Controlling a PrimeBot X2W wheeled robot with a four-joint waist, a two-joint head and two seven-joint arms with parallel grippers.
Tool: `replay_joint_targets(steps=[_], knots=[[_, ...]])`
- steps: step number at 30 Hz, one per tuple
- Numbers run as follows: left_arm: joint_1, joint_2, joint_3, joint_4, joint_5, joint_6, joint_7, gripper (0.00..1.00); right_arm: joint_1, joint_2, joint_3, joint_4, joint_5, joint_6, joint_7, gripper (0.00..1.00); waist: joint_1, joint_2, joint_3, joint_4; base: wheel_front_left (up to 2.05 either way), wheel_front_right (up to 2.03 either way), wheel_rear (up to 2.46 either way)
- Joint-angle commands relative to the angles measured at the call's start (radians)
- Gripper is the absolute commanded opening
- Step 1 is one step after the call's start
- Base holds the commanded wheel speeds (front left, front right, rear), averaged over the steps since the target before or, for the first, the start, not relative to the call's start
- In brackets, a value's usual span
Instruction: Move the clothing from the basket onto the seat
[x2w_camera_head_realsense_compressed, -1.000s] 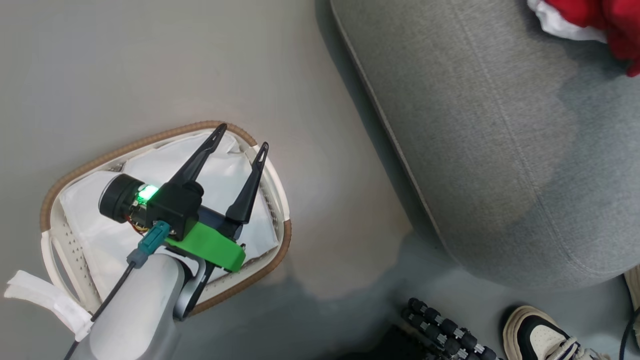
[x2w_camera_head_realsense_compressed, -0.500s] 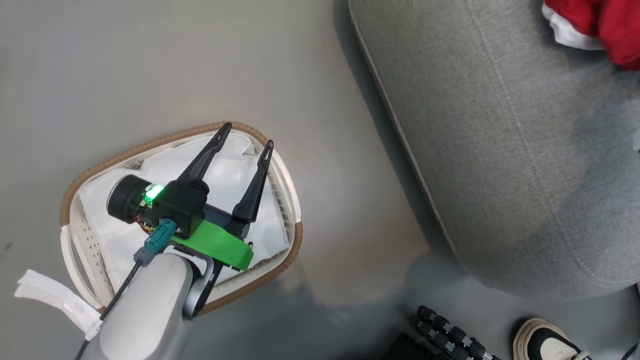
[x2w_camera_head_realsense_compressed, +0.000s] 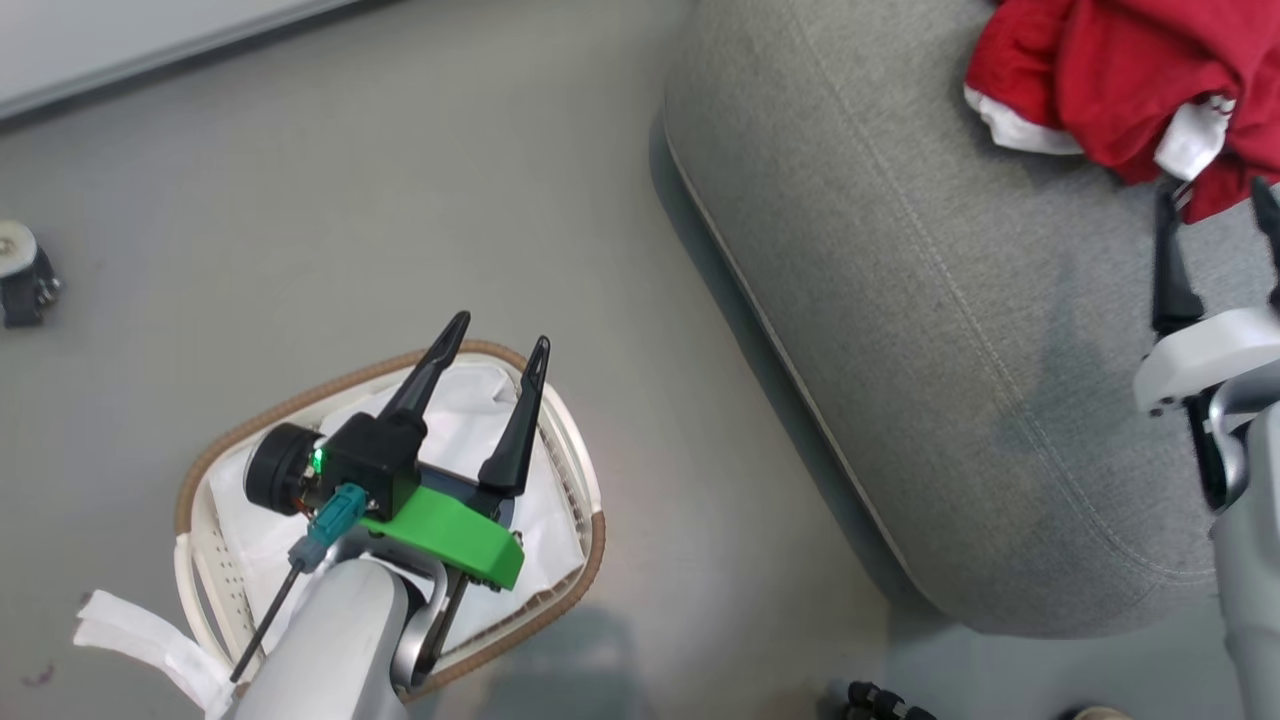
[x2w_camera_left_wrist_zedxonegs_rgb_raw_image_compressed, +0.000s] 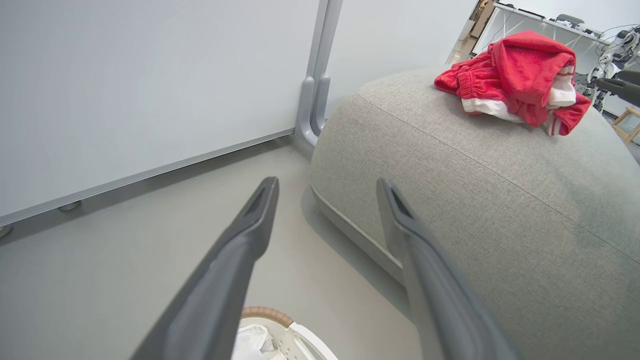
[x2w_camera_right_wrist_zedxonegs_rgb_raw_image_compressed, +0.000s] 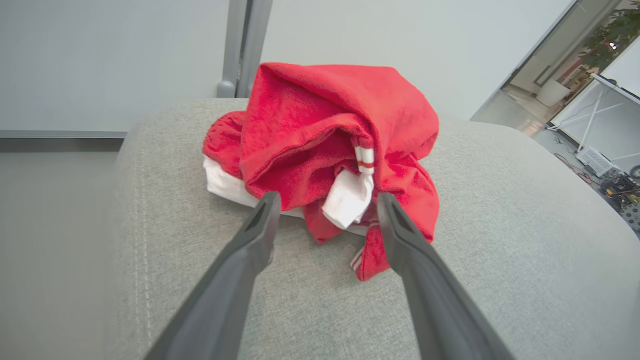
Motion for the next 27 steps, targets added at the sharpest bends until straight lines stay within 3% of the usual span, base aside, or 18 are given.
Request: replay_joint_targets(steps=[1,13,27], knots=[[0.023,-0.008,0.010,0.008,0.002,-0.003,-0.001,1.00,0.031,0.000,0.031,-0.021,0.024,-0.001,-0.002,1.00,0.0000,0.0000,-0.071,0.009,0.00,0.00,0.00],[0.110,-0.062,0.137,0.033,0.029,-0.003,-0.001,1.00,0.131,0.065,0.240,-0.136,0.161,-0.001,-0.002,1.00,0.0000,0.0000,-0.164,0.136,0.00,0.00,0.00],[0.184,-0.116,0.375,0.079,0.098,-0.003,-0.001,1.00,0.196,0.157,0.287,-0.165,0.170,-0.001,-0.002,1.00,0.0000,0.0000,-0.225,0.259,0.00,0.00,0.00]])
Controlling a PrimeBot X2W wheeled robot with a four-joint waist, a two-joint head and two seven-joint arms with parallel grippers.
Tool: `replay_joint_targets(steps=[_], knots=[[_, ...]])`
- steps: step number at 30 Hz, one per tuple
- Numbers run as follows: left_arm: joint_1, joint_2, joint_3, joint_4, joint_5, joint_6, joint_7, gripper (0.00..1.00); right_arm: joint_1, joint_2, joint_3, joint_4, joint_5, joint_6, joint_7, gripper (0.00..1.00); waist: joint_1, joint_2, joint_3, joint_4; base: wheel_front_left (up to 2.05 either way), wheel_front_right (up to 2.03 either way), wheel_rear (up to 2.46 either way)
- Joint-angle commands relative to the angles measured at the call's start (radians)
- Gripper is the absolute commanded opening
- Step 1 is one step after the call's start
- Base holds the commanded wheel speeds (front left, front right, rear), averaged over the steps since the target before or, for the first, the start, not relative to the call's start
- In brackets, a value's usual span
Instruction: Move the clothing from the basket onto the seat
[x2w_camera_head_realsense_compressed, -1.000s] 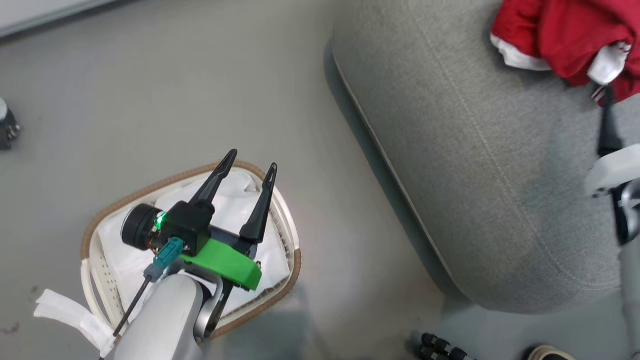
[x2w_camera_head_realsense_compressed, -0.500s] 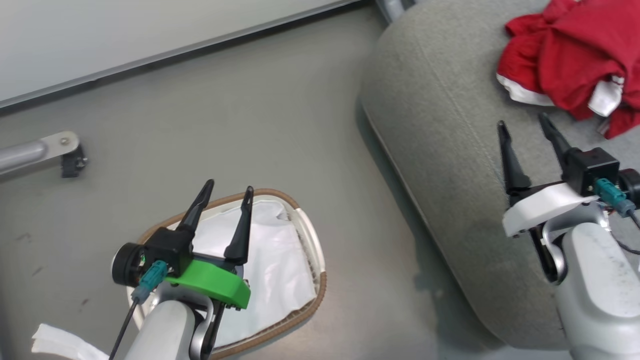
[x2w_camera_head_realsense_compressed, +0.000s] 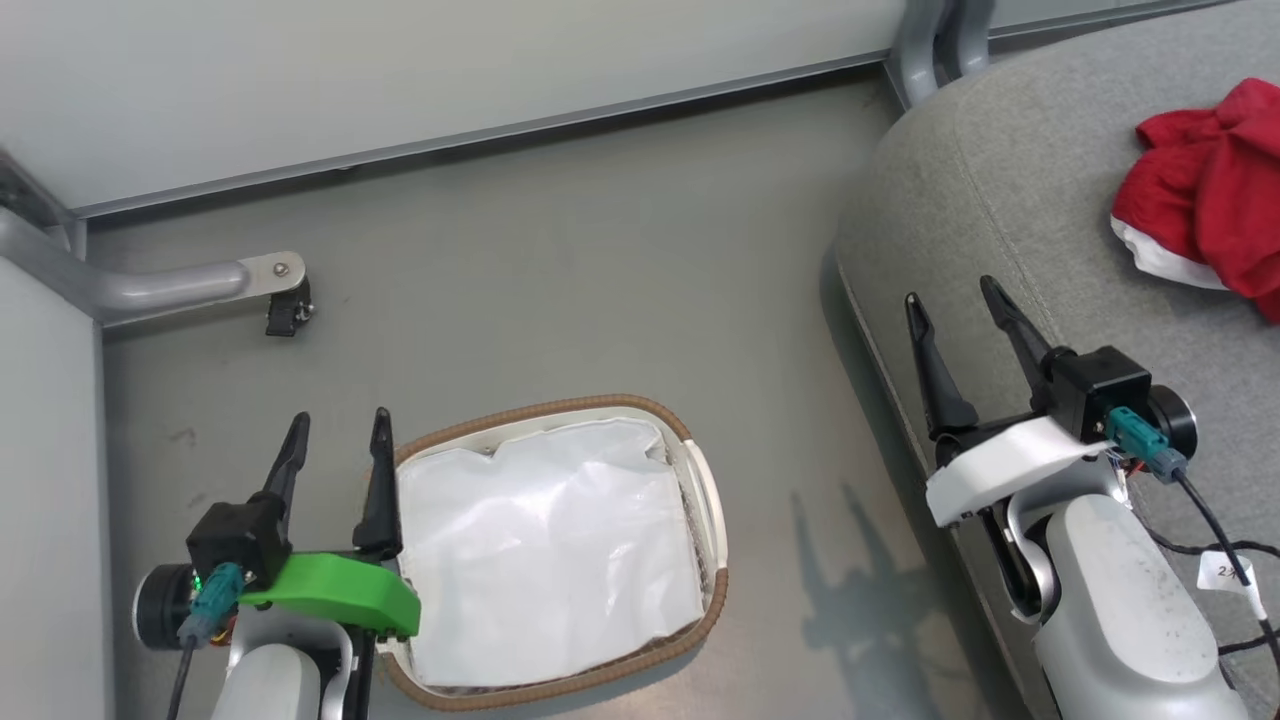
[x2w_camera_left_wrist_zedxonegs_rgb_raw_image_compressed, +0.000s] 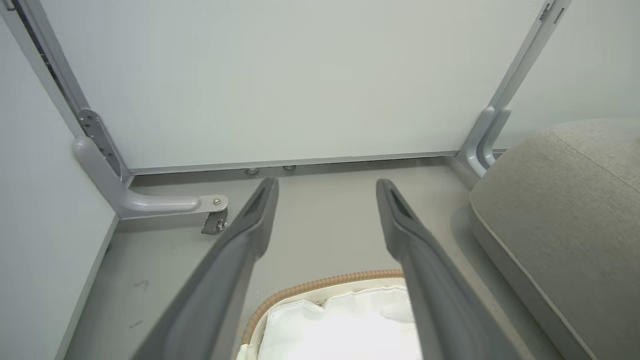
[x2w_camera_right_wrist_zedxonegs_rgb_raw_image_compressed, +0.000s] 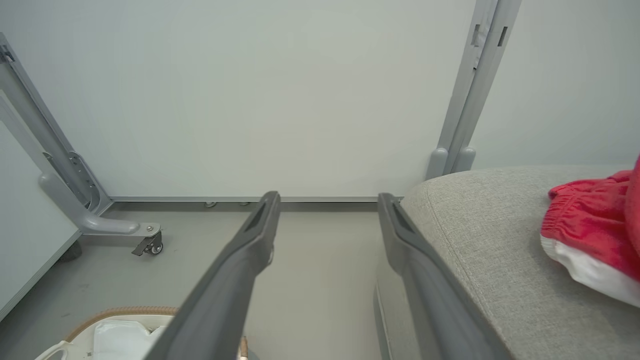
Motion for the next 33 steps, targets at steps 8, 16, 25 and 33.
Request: replay_joint_targets(steps=[8,16,25,33], knots=[[0.061,-0.017,0.093,0.012,0.019,-0.003,-0.001,1.00,0.076,0.013,-0.011,0.020,-0.008,-0.001,-0.002,1.00,0.0000,0.0000,-0.073,0.075,0.00,0.00,0.00],[0.133,-0.020,0.118,0.009,-0.015,-0.003,-0.001,1.00,0.151,0.018,-0.024,0.040,-0.007,-0.001,-0.002,1.00,0.0000,0.0000,-0.126,0.098,0.00,0.00,0.00],[0.214,-0.020,0.132,0.026,-0.040,-0.003,-0.001,1.00,0.237,0.018,-0.014,0.050,-0.005,-0.001,-0.002,1.00,0.0000,0.0000,-0.190,0.109,0.00,0.00,0.00],[0.229,-0.025,0.124,0.062,-0.083,0.000,0.002,0.00,0.265,0.026,-0.015,0.074,0.003,0.000,0.002,0.00,0.0000,0.0000,-0.201,0.109,0.00,0.00,0.00]])
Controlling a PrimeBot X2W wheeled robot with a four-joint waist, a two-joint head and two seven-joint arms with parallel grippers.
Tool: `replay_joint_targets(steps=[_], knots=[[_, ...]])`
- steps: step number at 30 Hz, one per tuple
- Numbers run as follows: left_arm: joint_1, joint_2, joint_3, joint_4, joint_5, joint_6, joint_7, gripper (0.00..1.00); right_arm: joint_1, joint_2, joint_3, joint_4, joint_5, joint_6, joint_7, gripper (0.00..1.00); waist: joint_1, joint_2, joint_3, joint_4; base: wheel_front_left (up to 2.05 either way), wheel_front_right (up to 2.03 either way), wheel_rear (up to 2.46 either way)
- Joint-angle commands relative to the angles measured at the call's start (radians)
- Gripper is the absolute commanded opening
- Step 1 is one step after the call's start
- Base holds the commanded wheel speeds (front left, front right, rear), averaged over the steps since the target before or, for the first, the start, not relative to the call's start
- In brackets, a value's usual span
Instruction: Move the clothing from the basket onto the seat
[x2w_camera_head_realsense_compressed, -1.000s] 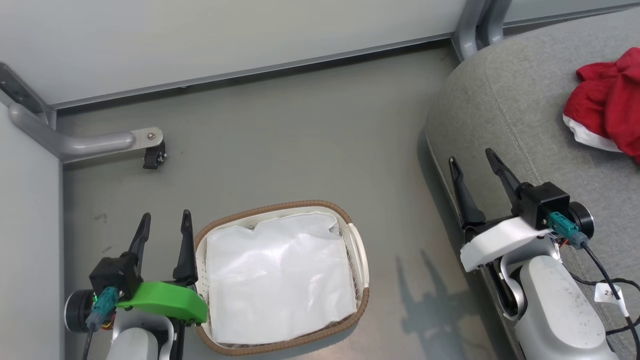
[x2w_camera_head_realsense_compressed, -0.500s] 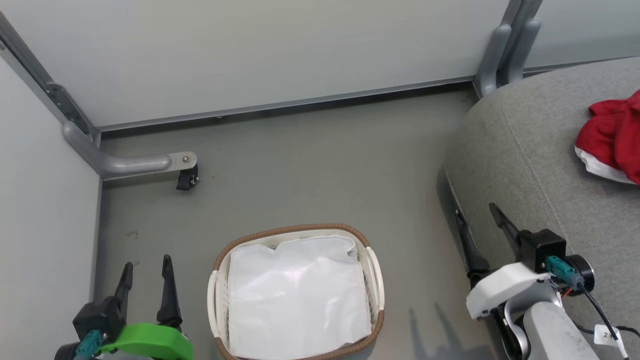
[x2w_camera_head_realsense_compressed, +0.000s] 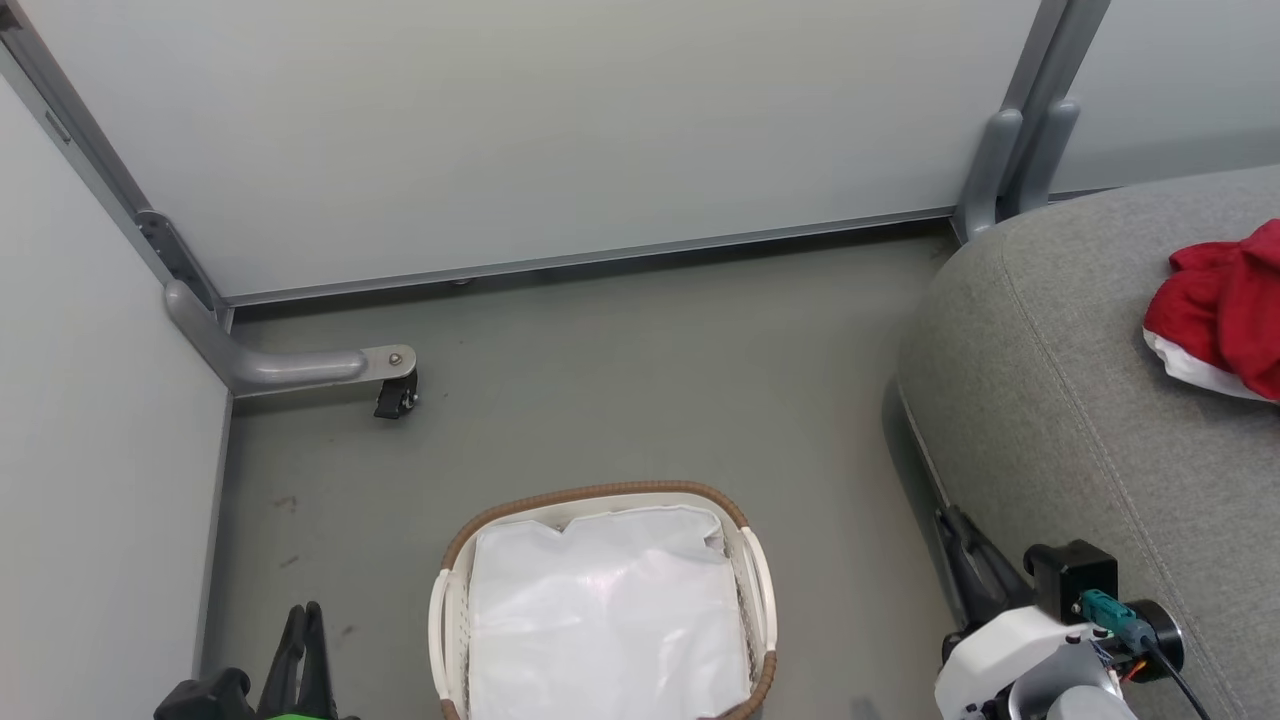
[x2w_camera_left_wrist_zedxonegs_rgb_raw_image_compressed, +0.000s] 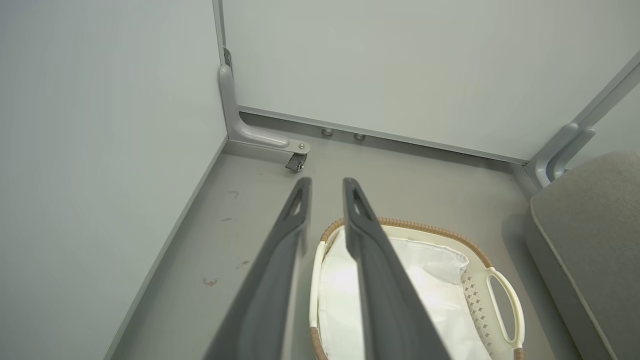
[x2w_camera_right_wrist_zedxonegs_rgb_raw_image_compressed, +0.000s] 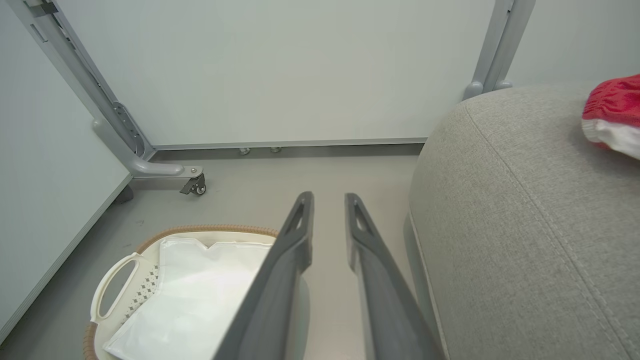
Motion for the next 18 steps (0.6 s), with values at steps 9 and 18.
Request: replay_joint_targets(steps=[9,18], knots=[[-0.022,0.001,0.012,-0.023,-0.163,0.000,0.049,0.00,-0.005,-0.002,-0.027,-0.025,0.184,0.000,0.051,0.00,0.0001,0.0000,-0.003,0.002,0.00,0.00,0.00],[-0.038,0.002,0.019,-0.044,-0.304,0.000,0.089,0.00,0.000,-0.002,-0.043,-0.050,0.343,0.000,0.089,0.00,0.0001,0.0000,-0.007,0.004,0.00,0.00,0.00]])
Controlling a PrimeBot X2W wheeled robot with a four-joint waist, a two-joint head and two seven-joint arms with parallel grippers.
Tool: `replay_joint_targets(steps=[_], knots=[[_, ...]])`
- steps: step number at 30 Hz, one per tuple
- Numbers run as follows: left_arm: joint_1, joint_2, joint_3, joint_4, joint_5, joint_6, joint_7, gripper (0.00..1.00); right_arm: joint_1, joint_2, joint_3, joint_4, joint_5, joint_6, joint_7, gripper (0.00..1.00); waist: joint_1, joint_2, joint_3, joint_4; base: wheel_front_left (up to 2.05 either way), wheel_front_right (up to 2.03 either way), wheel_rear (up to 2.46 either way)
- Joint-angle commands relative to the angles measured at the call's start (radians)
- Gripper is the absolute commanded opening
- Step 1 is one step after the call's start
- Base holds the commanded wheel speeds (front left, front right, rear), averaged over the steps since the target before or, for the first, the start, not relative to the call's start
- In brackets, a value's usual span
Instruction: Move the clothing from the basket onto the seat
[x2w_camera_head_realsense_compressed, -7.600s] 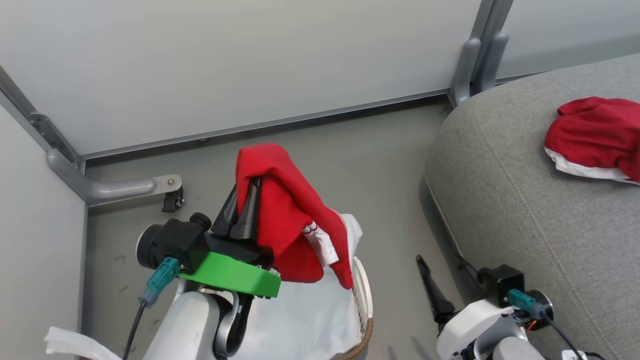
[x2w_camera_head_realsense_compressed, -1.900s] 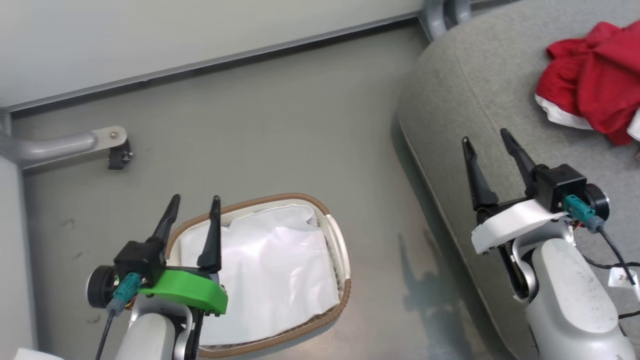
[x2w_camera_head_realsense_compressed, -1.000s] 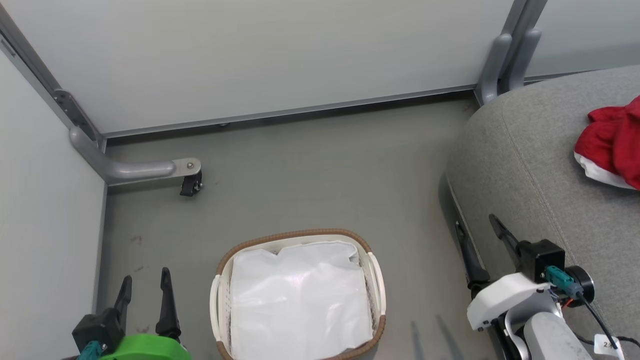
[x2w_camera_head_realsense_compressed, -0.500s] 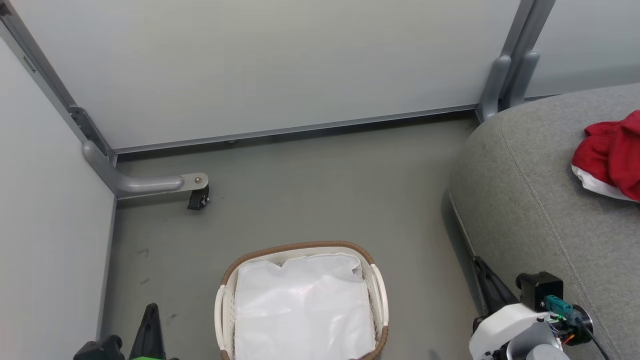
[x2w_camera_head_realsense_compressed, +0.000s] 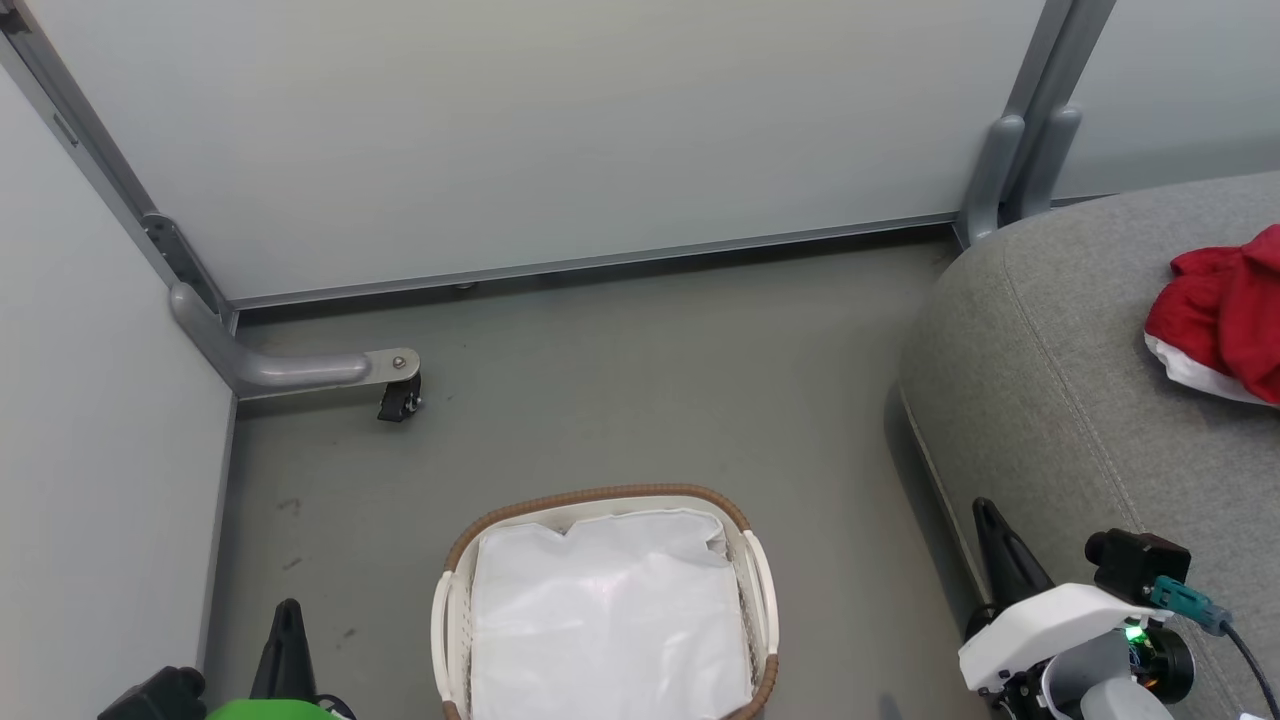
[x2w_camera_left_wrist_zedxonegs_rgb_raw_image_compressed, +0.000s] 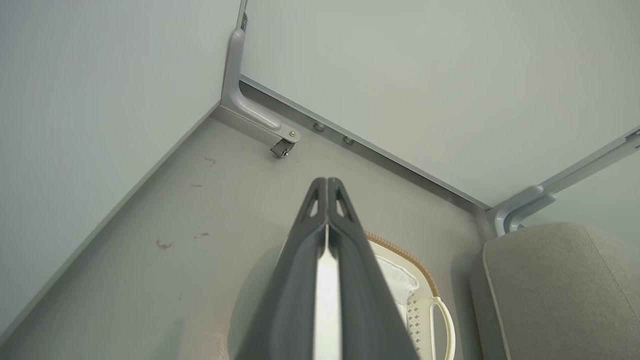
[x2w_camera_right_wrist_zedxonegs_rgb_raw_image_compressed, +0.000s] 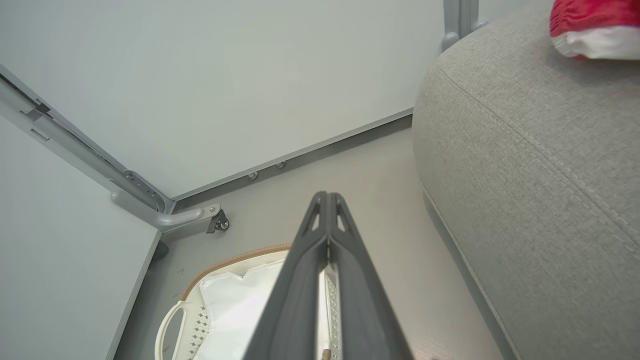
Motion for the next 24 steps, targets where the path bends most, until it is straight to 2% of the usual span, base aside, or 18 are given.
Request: replay_joint_targets(steps=[1,24], knots=[[-0.033,0.004,0.005,-0.021,-0.043,-0.001,0.010,0.00,-0.008,-0.004,-0.008,-0.023,0.045,0.000,0.010,0.00,0.0000,0.0000,-0.001,0.000,0.00,0.00,0.00],[-0.069,0.006,0.022,-0.061,-0.346,-0.001,0.098,0.00,-0.004,-0.006,-0.048,-0.071,0.388,0.000,0.097,0.00,0.0000,0.0000,-0.009,0.006,0.00,0.00,0.00]])
